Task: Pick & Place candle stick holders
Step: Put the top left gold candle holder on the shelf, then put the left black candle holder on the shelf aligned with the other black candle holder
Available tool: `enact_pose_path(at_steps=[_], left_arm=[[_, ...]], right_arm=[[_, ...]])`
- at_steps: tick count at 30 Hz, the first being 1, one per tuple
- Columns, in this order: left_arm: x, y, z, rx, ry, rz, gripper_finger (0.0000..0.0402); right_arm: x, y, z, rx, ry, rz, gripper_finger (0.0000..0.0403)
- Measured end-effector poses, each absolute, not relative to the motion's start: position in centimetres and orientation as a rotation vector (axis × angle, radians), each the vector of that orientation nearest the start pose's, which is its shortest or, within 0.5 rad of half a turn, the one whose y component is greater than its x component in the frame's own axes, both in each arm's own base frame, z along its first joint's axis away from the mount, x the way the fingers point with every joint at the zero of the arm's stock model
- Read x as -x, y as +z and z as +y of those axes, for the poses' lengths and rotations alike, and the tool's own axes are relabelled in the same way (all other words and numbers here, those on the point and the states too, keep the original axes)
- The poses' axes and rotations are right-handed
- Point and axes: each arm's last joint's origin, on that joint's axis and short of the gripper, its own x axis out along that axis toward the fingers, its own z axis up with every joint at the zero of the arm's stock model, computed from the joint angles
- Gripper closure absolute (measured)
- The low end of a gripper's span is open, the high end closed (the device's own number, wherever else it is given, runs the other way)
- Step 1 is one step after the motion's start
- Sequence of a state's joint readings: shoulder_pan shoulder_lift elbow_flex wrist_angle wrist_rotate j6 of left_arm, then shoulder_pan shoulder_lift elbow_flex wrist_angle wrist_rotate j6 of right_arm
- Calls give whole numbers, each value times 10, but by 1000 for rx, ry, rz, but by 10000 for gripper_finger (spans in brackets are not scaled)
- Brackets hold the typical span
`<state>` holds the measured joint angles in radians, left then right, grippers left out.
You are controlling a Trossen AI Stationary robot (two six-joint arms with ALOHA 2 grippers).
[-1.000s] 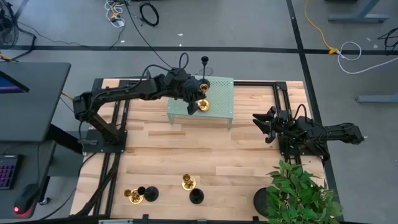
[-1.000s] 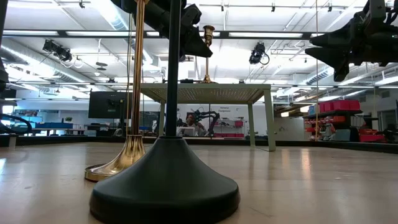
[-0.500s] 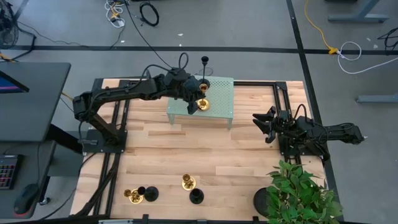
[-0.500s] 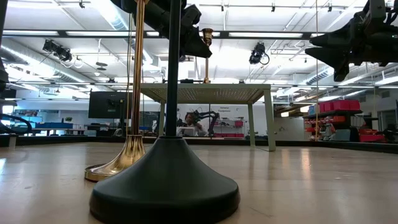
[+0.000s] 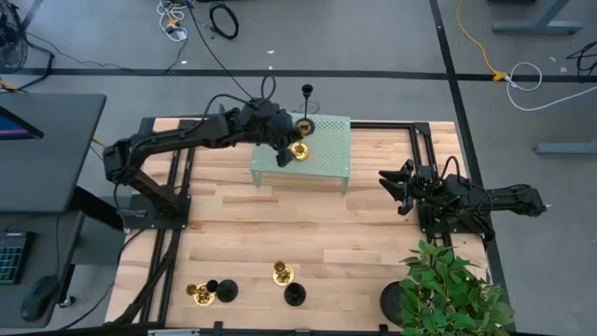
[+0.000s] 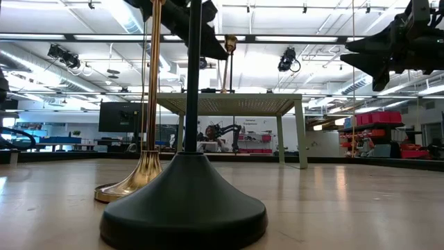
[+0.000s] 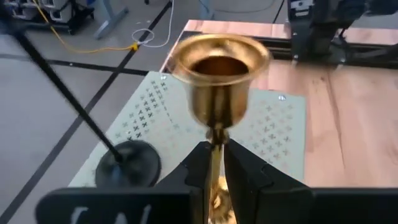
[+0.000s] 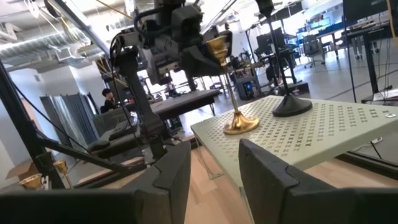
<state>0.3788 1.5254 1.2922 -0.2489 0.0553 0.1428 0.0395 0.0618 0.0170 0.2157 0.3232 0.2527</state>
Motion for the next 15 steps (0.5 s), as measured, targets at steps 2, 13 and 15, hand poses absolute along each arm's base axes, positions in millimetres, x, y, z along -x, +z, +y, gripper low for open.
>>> enact_pose_path(at_steps=[2,13,15], left_arm=[[-317,329,124,-28,253,486,355],[-314,336,119,19,169,447,355],[-314,336,117,18,165,448,355]], right_arm=[[-98,185,-5,-281,-261,-203,266],[-98,185,-5,-281,-261,-203,266],[-98,185,-5,-281,-261,-203,266]])
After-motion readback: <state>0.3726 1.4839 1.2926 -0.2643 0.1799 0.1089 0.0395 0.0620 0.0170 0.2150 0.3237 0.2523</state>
